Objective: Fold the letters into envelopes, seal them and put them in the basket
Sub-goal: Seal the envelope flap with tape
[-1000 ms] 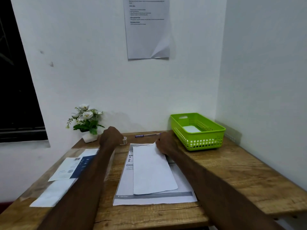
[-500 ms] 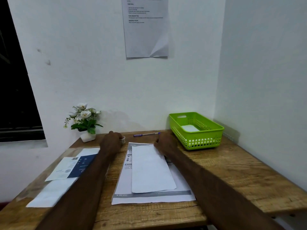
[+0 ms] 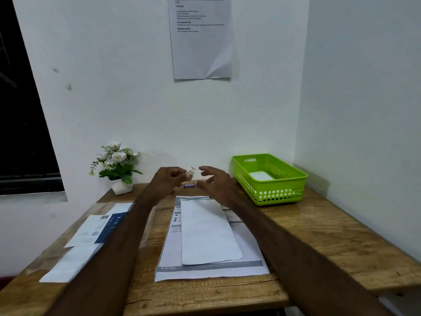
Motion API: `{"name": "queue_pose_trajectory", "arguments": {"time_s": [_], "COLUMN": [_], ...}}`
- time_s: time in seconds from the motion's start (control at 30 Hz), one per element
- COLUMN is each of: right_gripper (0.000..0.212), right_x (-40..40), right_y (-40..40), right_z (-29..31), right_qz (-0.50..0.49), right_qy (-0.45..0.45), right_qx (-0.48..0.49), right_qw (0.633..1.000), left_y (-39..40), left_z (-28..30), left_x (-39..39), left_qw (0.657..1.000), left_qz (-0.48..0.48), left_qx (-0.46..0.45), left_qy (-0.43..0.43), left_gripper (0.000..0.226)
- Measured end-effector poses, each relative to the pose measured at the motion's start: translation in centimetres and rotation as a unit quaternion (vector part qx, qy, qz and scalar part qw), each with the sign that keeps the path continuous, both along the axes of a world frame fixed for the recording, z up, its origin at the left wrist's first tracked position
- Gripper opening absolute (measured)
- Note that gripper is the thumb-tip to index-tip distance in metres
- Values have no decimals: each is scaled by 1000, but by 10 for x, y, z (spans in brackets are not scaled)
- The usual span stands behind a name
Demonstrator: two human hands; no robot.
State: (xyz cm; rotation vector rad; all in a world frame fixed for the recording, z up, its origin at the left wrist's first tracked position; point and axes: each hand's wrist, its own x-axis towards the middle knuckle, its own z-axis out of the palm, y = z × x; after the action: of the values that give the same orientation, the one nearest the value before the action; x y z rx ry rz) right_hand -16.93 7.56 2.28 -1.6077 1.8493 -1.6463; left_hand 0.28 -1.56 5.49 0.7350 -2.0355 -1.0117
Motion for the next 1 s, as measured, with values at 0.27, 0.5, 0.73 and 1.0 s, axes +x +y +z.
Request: {"name": "queue_pose_trajectory", "arguments": {"time_s": [0.27, 0.5, 0.73, 1.0], "right_gripper": [44, 33, 36, 33], "right_x": [4, 6, 10, 7], "right_y": [13, 24, 28, 24], "right_z": [12, 21, 23, 23], "right_qz": [94, 141, 166, 151], "right_qy": [-89, -177, -226, -217], "right_qx": [-38, -31, -22, -18], "right_qw": [991, 974, 960, 964], "left_y": [18, 15, 12, 9], "left_z": [10, 13, 10, 7], "left_x": [-3, 2, 2, 1], "left_qw": [999, 990, 992, 994], "left_qz": [-50, -106, -110, -108], "left_qx": [4, 85, 44, 16], "left_qy": [1, 48, 35, 28], "left_gripper": [27, 24, 25, 16]}}
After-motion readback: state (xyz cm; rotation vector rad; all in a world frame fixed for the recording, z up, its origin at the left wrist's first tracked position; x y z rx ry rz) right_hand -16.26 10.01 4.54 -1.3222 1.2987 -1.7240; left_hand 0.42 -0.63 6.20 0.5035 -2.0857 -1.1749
